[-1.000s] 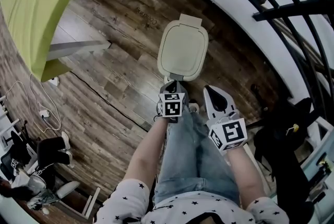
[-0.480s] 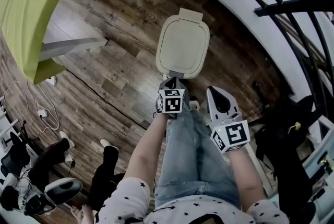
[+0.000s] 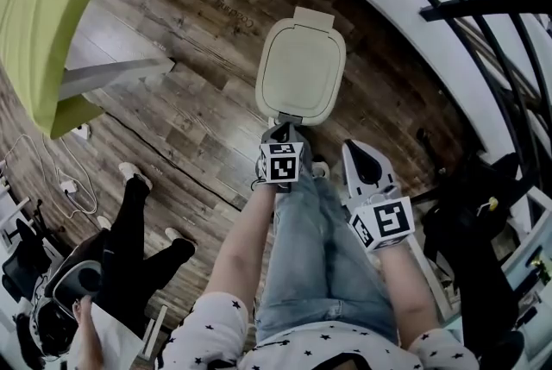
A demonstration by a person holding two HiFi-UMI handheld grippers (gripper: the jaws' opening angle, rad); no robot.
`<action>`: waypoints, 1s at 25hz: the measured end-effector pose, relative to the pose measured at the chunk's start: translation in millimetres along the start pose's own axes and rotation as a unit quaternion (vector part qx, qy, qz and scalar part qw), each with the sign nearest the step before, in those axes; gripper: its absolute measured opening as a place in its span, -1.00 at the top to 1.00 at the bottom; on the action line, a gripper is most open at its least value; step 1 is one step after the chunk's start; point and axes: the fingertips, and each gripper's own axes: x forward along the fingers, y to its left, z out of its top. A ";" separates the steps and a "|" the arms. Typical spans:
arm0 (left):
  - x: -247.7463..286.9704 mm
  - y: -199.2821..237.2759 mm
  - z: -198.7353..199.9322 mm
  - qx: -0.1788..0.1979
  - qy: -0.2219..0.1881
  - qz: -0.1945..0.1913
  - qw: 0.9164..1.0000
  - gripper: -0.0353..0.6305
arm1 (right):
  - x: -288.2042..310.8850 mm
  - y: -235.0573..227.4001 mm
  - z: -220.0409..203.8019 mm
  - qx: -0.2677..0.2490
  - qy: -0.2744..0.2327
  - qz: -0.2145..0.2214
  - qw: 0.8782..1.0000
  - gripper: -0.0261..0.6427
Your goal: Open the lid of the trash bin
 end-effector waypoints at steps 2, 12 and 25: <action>0.0 -0.9 -0.7 0.006 0.000 -0.001 1.000 0.86 | -0.6 0.8 -1.1 0.001 0.000 0.000 1.000 0.94; 2.4 0.1 1.0 -0.001 -0.011 0.001 1.000 0.86 | -1.2 8.2 -4.4 0.003 0.003 0.005 1.000 0.94; -5.3 -1.1 4.1 -0.009 0.027 0.008 1.000 0.86 | -12.0 19.5 23.3 -0.009 -0.009 0.014 1.000 0.94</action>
